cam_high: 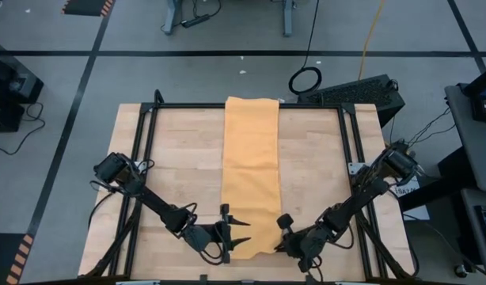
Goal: Roll towel
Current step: Roll the yellow towel
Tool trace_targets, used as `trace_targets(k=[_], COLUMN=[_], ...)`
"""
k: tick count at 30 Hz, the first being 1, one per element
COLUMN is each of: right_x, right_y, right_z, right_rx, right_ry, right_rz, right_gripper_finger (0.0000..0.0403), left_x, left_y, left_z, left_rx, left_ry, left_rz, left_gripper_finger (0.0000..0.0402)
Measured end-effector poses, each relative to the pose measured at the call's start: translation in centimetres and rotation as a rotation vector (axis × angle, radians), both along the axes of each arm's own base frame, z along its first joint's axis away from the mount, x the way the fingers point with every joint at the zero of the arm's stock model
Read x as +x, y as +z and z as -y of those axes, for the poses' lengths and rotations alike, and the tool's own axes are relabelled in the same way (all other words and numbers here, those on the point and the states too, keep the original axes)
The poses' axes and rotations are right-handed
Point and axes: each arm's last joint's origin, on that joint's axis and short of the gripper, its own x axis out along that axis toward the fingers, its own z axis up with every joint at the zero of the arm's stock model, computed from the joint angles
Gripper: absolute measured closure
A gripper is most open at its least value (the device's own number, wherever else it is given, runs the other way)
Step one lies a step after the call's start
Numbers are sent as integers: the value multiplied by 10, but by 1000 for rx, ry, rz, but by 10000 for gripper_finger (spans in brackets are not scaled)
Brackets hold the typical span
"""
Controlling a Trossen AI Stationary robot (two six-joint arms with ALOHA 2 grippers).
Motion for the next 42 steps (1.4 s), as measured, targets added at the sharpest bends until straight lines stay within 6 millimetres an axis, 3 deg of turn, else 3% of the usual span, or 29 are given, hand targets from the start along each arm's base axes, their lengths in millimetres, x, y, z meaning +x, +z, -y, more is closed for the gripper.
trace_targets(k=[5, 9, 17, 30, 35, 42], right_x=[4, 9, 19, 24, 25, 25], right_y=[15, 25, 30, 30, 31, 31], right_z=[9, 18, 35, 43, 43, 43], right_rx=[92, 164, 255, 325, 345, 351], right_ry=[-70, -139, -234, -316, -332, -350], right_rz=[6, 3, -24, -39, -43, -35], right_gripper_finger=[401, 401, 401, 402, 402, 402], left_x=[3, 18, 56, 57, 58, 62], left_y=[-6, -8, -20, -34, -37, -38], left_z=[10, 16, 23, 23, 17, 11], left_rx=[-3, 45, 46, -117, -112, -129], left_ry=[-52, -52, 1, 124, 149, 119], left_rz=[33, 44, 42, -136, -165, -188], left_gripper_finger=[153, 128, 126, 128, 170, 280])
